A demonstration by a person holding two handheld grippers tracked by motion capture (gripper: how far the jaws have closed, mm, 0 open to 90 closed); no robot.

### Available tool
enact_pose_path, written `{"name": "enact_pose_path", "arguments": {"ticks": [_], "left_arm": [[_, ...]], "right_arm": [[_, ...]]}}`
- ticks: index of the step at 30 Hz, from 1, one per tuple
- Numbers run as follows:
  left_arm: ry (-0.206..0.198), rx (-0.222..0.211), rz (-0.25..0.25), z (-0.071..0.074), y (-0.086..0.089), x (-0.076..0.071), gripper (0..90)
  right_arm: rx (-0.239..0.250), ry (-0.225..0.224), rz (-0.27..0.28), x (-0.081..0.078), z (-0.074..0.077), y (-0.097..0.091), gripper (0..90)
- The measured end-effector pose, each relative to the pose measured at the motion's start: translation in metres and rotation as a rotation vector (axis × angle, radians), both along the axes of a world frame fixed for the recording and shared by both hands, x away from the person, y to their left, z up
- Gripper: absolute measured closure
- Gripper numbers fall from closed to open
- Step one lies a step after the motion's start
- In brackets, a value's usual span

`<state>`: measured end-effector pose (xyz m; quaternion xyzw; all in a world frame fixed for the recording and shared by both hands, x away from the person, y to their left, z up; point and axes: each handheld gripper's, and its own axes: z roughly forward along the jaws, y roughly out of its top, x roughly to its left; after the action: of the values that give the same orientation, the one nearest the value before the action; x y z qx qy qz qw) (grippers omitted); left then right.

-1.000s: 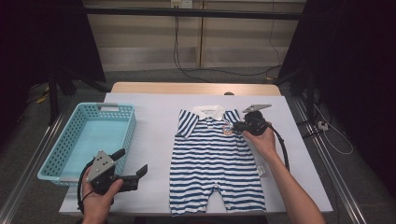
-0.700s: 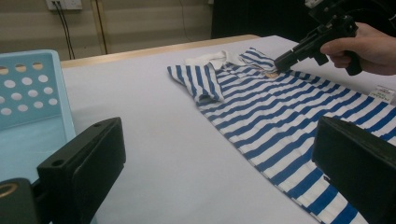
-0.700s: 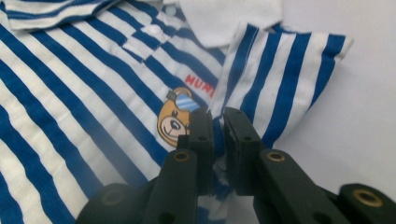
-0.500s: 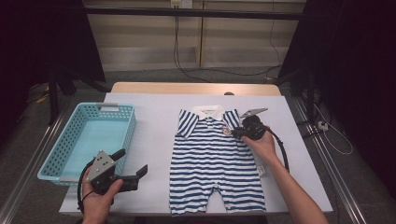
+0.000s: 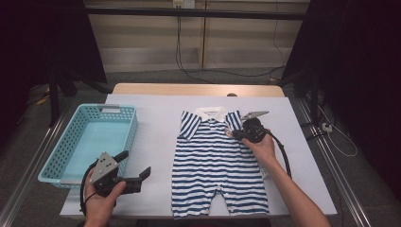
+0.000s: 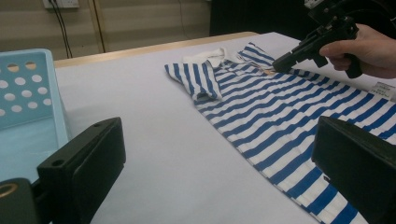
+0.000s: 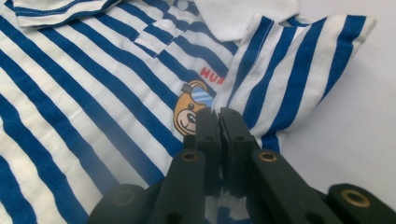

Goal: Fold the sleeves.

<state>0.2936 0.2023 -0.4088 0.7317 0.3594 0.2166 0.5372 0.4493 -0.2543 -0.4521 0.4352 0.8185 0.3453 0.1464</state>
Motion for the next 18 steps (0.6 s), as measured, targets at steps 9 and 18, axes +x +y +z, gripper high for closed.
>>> {"name": "enact_pose_path", "arguments": {"ticks": [9,18], "left_arm": [[-0.006,-0.013,0.002,0.000,0.001,-0.001,3.0],[-0.023,0.002,-0.005,0.001,-0.003,0.002,2.9]], "right_arm": [[0.037,0.007,-0.003,-0.008,0.002,-0.004,68.1],[0.116,-0.118,-0.041,-0.025,0.015,-0.018,47.3]]}}
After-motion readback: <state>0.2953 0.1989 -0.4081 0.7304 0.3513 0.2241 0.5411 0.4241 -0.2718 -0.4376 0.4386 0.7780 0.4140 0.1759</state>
